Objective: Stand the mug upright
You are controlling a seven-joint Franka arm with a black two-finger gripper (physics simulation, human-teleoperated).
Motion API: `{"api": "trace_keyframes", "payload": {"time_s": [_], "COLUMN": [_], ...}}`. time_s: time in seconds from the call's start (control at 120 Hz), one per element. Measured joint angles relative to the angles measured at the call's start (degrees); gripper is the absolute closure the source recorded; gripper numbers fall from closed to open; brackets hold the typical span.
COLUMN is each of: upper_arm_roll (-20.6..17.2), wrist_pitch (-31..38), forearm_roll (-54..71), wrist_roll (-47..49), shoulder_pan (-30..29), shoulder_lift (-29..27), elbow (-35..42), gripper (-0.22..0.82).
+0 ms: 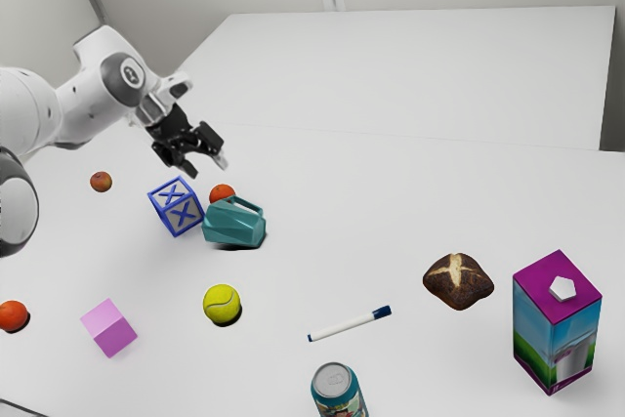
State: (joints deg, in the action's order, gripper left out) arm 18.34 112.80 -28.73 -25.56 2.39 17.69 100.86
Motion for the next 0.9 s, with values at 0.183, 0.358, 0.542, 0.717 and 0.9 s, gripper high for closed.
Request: {"api": "trace_keyframes", "payload": {"time_s": [0.183, 0.358, 0.542, 0.717, 0.9], "upper_arm_roll": [0.27, 1.97, 2.62, 2.66, 2.66], "wrist_pitch": [-2.66, -5.72, -8.99, -11.19, -12.24], "forearm_roll": [-4.93, -5.66, -5.8, -6.28, -7.88], "wrist_roll": [-2.93, -4.72, -6.19, -7.17, -7.85], "shoulder_pan": [-0.66, -1.18, -1.4, -1.36, -1.33], "shoulder_lift": [1.49, 1.62, 2.26, 2.55, 3.28], "elbow": [0.16, 1.21, 1.37, 1.38, 1.92], "gripper": [0.0, 0.0, 0.0, 0.0, 0.0]}}
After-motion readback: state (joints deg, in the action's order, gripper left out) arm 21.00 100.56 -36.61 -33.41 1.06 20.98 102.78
